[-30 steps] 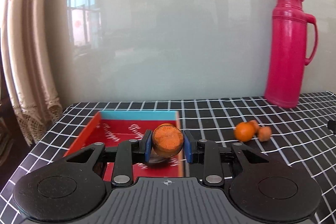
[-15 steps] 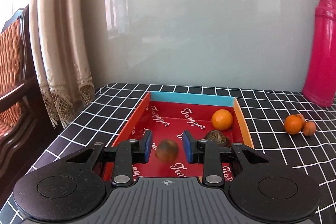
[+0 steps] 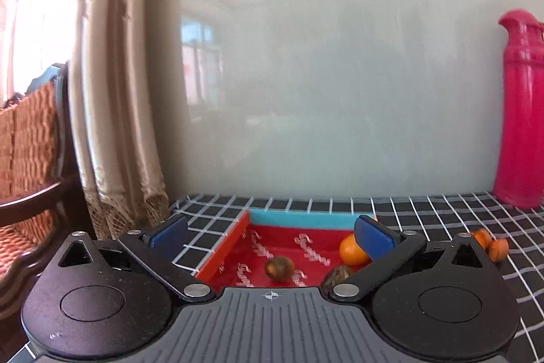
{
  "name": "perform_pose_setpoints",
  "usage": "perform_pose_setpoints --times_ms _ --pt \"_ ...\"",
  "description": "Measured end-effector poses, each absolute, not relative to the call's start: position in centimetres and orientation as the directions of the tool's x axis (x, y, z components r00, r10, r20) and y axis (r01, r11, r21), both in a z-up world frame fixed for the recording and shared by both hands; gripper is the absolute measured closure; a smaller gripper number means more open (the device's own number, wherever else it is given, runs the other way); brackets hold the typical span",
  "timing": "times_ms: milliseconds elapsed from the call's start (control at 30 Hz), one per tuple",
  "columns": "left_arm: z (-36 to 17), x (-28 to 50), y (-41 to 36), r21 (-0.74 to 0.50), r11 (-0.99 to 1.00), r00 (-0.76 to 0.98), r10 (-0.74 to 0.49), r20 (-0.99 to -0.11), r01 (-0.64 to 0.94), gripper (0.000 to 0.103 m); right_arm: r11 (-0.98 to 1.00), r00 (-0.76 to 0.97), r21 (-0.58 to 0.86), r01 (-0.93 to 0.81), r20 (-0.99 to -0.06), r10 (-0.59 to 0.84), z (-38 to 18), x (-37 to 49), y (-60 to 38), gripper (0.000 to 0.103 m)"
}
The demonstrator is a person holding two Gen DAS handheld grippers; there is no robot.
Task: Organize fruits
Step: 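Move the right tool to a small orange piece and close on it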
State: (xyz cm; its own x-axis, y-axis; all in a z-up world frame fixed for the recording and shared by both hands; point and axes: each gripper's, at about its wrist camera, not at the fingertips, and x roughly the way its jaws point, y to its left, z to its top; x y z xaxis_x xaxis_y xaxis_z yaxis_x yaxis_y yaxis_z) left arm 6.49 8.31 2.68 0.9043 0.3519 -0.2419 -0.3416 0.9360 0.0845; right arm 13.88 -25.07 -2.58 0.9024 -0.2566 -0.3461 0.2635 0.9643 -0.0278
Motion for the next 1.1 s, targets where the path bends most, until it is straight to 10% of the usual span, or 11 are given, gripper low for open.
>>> perform_pose_setpoints --times_ms 233,667,1100 --pt "2.6 5.6 8.7 -0.078 0.929 0.913 0.335 -0.234 -0.361 0.000 0.967 0.906 -0.024 0.253 -0.345 -0.245 -2.5 13.9 -25.0 0.000" --pt "0.6 5.1 7.5 -0.001 0.877 0.871 0.478 -0.114 -0.481 0.000 0.983 0.926 -0.080 0.166 -0.331 -0.183 -2.4 14.1 -23.0 0.000" --pt "0.6 6.4 11.0 -0.013 0.877 0.864 0.471 -0.180 -0.480 0.000 0.998 0.898 -0.014 0.055 -0.436 -0.055 -3.5 17.3 -21.5 0.001"
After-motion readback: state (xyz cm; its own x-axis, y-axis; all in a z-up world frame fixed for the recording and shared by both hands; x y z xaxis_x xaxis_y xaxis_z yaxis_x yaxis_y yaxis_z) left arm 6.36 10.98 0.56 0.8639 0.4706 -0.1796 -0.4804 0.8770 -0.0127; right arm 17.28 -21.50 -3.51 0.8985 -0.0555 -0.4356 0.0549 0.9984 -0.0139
